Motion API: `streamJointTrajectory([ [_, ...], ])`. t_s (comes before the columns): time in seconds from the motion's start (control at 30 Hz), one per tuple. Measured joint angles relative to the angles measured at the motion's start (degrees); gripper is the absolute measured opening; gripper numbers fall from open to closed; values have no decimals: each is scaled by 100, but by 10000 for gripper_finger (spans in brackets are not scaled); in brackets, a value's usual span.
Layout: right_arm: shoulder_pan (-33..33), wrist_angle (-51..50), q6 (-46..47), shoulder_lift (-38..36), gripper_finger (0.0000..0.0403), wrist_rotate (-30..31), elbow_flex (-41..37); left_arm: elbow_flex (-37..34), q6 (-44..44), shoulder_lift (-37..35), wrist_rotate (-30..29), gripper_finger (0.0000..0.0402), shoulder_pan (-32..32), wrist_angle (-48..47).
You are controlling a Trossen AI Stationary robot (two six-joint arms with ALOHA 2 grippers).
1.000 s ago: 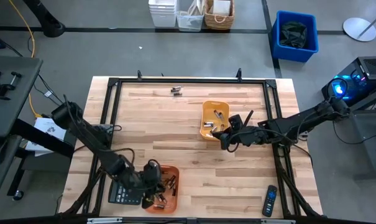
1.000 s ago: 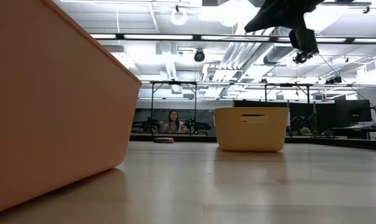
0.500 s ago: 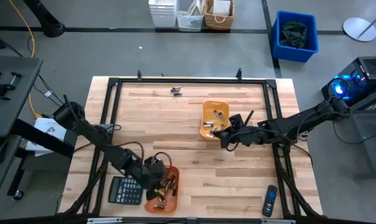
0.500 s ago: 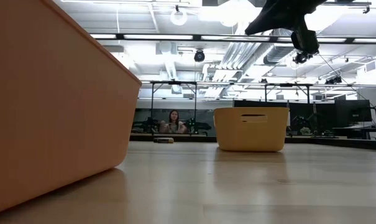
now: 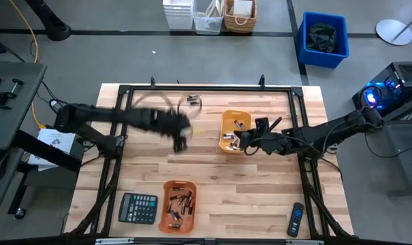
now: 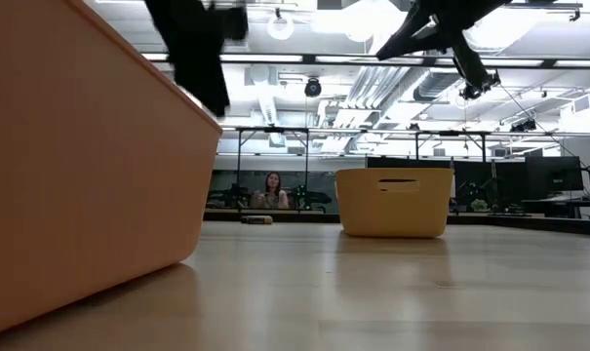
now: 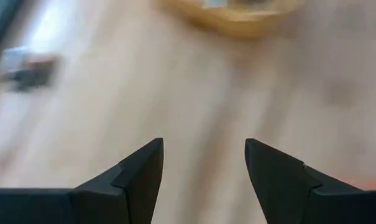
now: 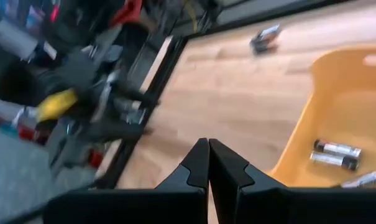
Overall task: Sort batteries
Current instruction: Adjust the orange bin
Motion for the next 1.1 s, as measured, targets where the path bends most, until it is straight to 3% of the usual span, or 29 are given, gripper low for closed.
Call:
streamJointTrajectory([
  [0.2, -482, 21, 205, 0, 0, 584, 0, 12, 1533, 597, 648, 218, 2305, 777],
  [0.4, -960, 38, 508, 0, 0, 681, 0, 804, 1983, 1767, 1449, 218, 3461, 772],
  [0.47, -1076, 66, 511, 0, 0, 678, 0, 1192, 2131, 2175, 1754, 218, 3530, 715],
  [0.6, -1236, 196, 511, 0, 0, 562, 0, 1914, 2101, 2786, 1782, 218, 3367, 516],
  [0.87, -1339, 200, 508, 0, 0, 383, 0, 3075, 2229, 3835, 521, 218, 2965, -688],
  [1.1, -1339, 182, 491, 0, 0, 219, 0, 3323, 2003, 4095, 560, 218, 2764, -826],
])
